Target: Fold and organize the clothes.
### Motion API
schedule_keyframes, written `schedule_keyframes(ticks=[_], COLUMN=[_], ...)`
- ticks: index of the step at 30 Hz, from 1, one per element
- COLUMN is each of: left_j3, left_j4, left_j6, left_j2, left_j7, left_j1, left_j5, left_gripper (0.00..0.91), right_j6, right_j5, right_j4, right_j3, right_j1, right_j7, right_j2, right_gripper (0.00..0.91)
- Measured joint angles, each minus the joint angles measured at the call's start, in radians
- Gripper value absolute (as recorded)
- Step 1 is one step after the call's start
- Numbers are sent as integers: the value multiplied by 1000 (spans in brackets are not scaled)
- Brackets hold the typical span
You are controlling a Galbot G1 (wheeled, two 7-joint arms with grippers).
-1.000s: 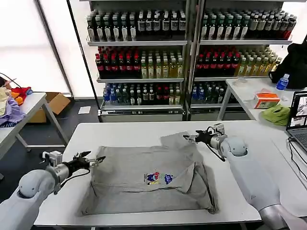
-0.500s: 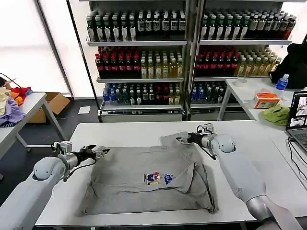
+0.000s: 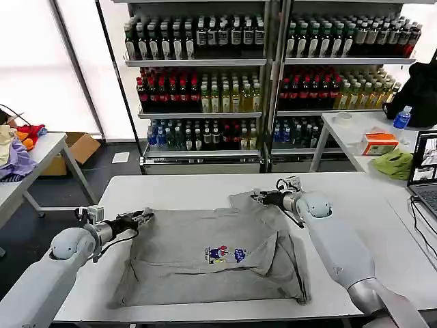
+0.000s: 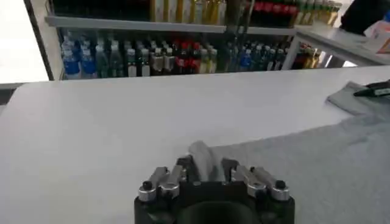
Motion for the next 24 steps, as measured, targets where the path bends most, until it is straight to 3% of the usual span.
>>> schedule_keyframes(ticks=[11, 24], left_j3=[-29, -225], left_j4=[-34, -285], left_j6=[-24, -35], left_j2=[-3, 29], left_j7=[-27, -98], left_j1=[6, 185], left_j5=[-37, -94], left_gripper=[20, 20], right_j6=[-3, -4], right_j5=[109, 267], right_j4=[106, 494], right_j3=[39, 144], right_j1=[-27, -238], right_j7=[50, 143], right_j2=[-14, -116], right_gripper=[0, 0])
